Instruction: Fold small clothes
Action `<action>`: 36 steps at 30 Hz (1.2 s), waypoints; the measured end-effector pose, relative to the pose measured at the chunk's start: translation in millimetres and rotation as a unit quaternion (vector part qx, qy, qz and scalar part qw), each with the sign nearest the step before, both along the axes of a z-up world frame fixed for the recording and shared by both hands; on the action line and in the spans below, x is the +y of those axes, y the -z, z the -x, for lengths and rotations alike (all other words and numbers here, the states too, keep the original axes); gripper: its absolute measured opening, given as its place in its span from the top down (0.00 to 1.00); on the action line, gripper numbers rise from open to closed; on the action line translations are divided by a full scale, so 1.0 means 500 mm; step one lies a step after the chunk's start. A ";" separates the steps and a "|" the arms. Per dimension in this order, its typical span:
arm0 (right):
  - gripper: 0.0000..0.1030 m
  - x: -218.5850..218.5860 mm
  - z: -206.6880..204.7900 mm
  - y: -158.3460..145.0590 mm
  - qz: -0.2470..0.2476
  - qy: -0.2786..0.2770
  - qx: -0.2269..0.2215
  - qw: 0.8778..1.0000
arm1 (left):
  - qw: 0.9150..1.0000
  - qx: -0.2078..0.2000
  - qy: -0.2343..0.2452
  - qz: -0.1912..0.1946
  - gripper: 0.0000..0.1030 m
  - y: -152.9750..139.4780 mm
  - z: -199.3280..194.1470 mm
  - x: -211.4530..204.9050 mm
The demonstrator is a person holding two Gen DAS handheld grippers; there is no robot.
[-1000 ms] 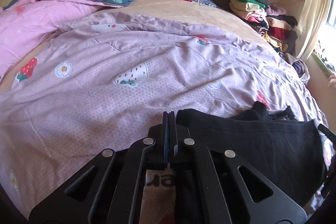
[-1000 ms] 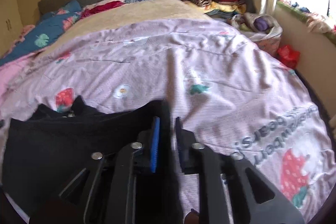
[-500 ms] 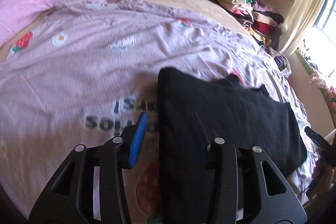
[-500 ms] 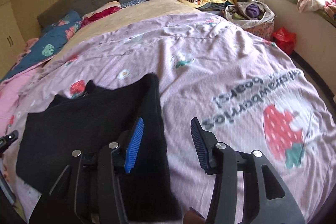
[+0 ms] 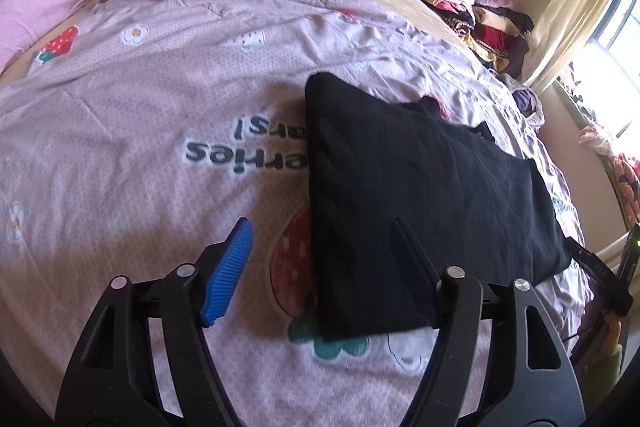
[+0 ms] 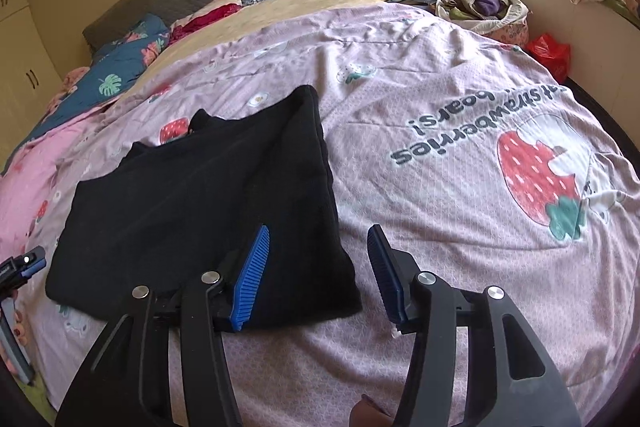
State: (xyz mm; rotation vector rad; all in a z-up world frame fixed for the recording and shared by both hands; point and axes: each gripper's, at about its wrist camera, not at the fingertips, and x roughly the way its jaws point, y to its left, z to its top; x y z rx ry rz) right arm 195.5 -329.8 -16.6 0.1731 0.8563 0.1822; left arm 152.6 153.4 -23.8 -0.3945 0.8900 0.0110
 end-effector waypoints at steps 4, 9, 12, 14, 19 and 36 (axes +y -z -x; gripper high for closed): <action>0.52 -0.002 -0.005 0.008 0.000 -0.001 0.009 1.000 | 0.999 0.010 0.003 -0.031 0.30 0.006 0.001 -0.023; 0.52 -0.008 -0.009 0.013 -0.002 0.002 0.018 1.000 | 0.999 0.013 0.014 -0.040 0.27 0.007 -0.001 -0.045; 0.49 -0.009 -0.009 0.018 0.005 0.007 0.026 1.000 | 0.999 0.012 0.018 -0.043 0.27 0.007 -0.001 -0.055; 0.45 -0.010 -0.008 0.019 0.007 0.008 0.027 1.000 | 0.999 0.012 0.019 -0.046 0.27 0.005 -0.002 -0.060; 0.44 -0.010 -0.013 0.021 0.015 0.008 0.030 0.999 | 0.999 0.012 0.019 -0.049 0.27 0.007 -0.003 -0.064; 0.91 0.000 -0.010 0.015 0.013 -0.009 0.025 1.000 | 0.997 0.024 0.012 0.068 0.76 0.053 -0.015 -0.041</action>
